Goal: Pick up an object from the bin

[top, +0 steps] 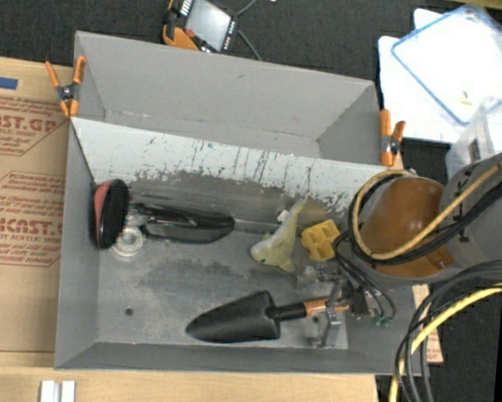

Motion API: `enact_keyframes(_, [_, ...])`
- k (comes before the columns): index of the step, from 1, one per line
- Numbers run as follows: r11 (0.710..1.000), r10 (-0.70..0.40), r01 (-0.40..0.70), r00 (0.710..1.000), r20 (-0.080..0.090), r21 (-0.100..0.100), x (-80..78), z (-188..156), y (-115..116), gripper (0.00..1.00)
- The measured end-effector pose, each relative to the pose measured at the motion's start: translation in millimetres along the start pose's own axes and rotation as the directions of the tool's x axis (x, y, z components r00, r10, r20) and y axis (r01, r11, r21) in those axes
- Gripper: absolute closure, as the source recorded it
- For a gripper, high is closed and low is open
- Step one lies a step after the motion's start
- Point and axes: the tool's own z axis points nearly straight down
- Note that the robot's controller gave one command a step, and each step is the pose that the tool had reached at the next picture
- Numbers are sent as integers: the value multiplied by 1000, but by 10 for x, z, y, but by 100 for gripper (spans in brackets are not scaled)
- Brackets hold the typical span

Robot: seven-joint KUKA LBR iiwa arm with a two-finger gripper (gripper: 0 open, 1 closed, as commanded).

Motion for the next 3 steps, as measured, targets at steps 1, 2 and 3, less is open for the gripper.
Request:
enact_keyframes(1, [999, -39, 39, 999, 11, 1, -7, -12, 44, 0])
enact_keyframes(2, [1000, -4, 4, 1000, 4, -2, -17, -10, 24, 0])
enact_keyframes(3, [1000, -30, 30, 999, 10, 0, -13, -10, 41, 0])
